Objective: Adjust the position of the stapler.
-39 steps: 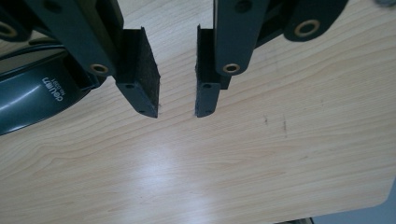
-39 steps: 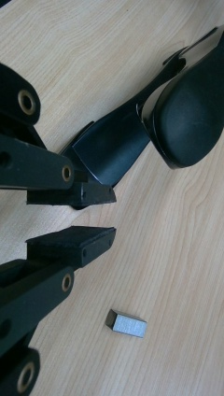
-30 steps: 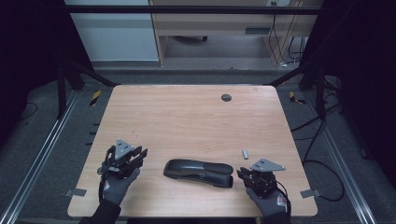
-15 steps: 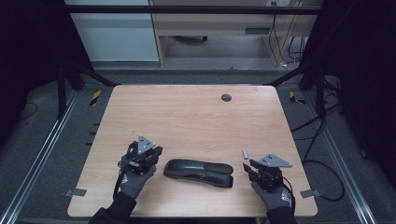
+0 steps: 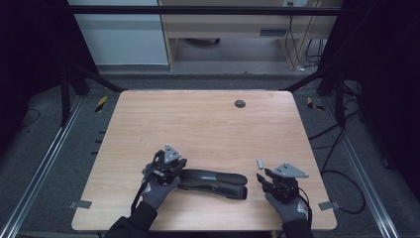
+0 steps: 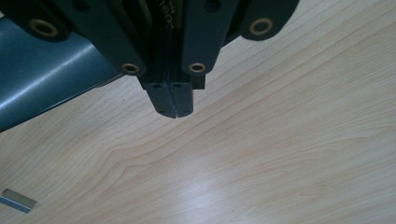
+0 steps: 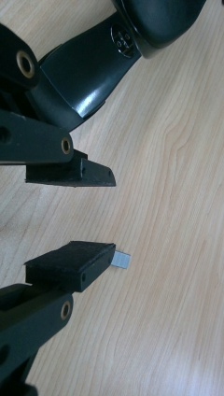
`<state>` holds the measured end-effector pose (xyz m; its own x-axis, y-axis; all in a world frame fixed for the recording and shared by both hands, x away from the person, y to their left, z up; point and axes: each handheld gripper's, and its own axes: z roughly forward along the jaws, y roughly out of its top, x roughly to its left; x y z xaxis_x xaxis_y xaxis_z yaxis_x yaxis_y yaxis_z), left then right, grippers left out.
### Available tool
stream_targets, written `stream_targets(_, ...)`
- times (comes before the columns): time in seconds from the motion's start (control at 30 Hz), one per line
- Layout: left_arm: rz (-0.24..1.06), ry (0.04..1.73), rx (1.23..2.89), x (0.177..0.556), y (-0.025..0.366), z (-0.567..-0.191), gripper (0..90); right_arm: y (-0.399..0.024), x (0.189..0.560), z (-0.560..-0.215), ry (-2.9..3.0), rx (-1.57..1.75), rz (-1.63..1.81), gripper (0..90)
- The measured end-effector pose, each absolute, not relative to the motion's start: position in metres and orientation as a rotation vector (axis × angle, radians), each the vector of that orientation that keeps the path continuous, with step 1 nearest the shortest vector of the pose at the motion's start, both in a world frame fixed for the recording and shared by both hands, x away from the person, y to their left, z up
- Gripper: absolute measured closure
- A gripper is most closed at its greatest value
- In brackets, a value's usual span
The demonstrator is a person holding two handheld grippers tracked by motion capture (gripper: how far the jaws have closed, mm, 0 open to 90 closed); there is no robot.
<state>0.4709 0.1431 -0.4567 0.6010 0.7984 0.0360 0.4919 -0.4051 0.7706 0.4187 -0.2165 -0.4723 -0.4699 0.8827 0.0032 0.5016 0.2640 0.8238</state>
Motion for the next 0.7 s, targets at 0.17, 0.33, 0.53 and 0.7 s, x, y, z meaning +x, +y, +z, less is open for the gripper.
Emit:
stream_targets(0.17, 0.505, 1.002, 2.095, 0.4712, 0.1394, -0.4589, 90.0, -0.2147, 0.4186, -0.473, 2.094, 1.245, 1.101, 61.7)
stream_targets(0.33, 0.495, 0.996, 2.101, 0.4711, 0.1406, -0.4581, 90.0, -0.212, 0.4182, -0.4734, 2.113, 1.239, 1.101, 61.7)
stream_targets(0.53, 0.491, 0.991, 2.117, 0.4691, 0.1415, -0.4566, 90.0, -0.2114, 0.4185, -0.4744, 2.128, 1.237, 1.1, 61.7)
stream_targets(0.7, 0.49, 0.983, 2.126, 0.4635, 0.1415, -0.456, 90.0, -0.2105, 0.4181, -0.4744, 2.134, 1.234, 1.101, 61.7)
